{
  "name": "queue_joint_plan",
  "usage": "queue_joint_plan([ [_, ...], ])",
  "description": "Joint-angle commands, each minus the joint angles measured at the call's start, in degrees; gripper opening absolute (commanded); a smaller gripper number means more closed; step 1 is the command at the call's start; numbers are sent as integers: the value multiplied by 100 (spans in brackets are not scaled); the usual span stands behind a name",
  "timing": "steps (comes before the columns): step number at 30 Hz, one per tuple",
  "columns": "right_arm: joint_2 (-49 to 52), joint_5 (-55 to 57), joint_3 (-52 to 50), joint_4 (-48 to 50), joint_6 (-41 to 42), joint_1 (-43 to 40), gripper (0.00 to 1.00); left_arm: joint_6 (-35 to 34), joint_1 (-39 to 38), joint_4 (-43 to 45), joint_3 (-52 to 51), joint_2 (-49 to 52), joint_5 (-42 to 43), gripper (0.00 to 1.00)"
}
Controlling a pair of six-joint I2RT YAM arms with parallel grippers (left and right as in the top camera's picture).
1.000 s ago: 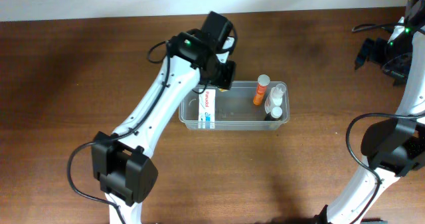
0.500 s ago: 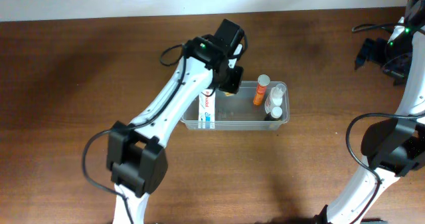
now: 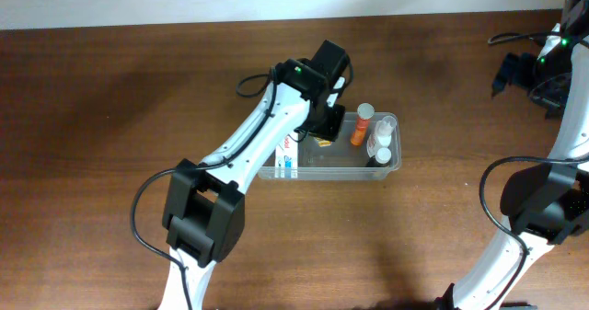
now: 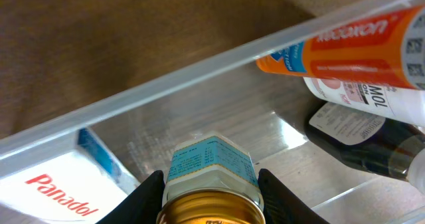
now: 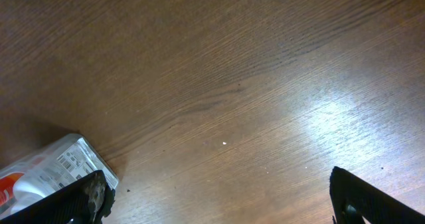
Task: Pack container
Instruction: 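Lower the gold-capped jar into the container beside the medicine box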
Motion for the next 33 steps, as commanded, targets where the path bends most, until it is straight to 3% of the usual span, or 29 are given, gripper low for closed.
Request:
queue_joint_plan([
  [1,-90,-31,-37,0,44,0,98,-76,-122,-20,127,280,44,42],
  [33,-92,-31,-37,0,44,0,98,-164,-168,-492,118,466,-2,43],
])
